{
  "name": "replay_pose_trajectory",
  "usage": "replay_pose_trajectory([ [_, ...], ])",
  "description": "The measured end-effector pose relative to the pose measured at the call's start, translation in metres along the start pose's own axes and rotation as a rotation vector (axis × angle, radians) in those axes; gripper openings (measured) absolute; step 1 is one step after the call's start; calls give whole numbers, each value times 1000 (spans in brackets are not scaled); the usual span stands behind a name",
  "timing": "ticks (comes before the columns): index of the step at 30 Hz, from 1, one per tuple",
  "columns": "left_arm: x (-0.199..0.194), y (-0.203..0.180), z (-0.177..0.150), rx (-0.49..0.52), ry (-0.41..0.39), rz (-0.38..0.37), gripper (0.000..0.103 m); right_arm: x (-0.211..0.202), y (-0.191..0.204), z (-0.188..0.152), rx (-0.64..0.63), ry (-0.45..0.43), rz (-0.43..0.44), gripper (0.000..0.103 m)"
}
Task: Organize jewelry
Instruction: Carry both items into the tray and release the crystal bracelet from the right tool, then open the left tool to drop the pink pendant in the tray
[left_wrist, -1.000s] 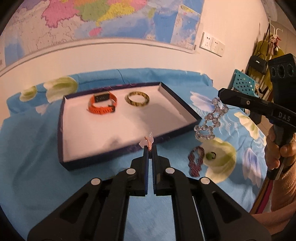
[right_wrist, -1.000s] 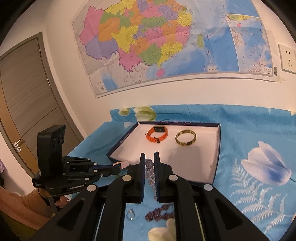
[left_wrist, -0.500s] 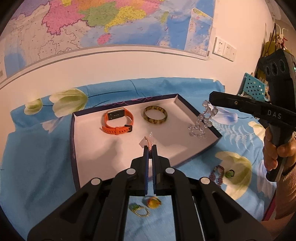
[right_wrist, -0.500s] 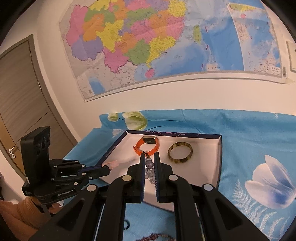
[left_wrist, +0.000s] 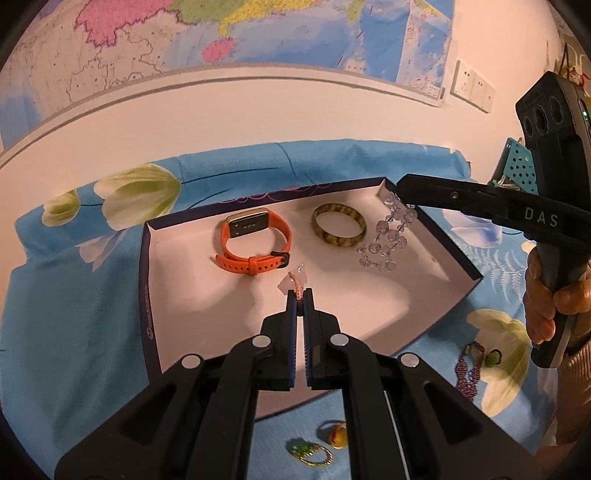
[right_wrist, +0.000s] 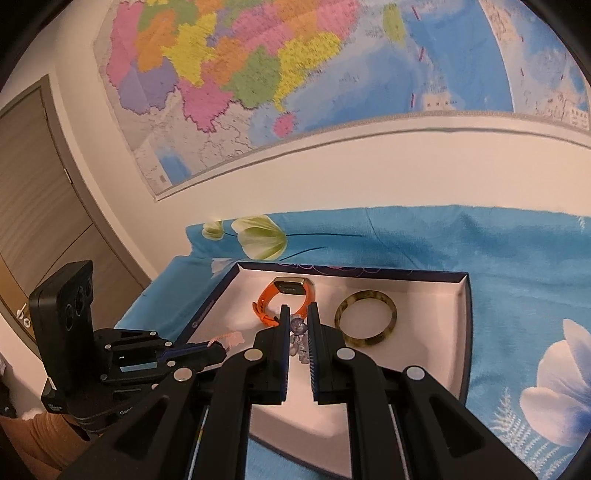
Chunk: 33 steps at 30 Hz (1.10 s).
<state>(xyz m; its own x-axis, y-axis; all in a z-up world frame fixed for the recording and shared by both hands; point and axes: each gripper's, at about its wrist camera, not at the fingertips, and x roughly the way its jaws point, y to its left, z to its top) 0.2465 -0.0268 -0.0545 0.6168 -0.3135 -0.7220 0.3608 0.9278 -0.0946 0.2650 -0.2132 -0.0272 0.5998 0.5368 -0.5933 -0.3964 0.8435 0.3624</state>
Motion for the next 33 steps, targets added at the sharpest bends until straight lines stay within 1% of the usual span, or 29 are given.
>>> replay_pose_trajectory([
  [6, 15, 7, 1, -10, 40, 1, 4, 17, -10, 0, 27, 29, -10, 8],
  [16, 32, 10, 1, -13, 76, 18, 4, 27, -24, -1, 35, 56, -71, 8],
  [22, 42, 10, 1, -11, 103, 29, 4, 36, -29, -4, 40, 80, -87, 8],
  [26, 46, 12, 1, -16, 112, 26, 4, 38, -33, -7, 49, 92, -97, 10],
  [33, 49, 13, 0, -23, 119, 19, 6, 34, -35, -10, 56, 83, -118, 10],
])
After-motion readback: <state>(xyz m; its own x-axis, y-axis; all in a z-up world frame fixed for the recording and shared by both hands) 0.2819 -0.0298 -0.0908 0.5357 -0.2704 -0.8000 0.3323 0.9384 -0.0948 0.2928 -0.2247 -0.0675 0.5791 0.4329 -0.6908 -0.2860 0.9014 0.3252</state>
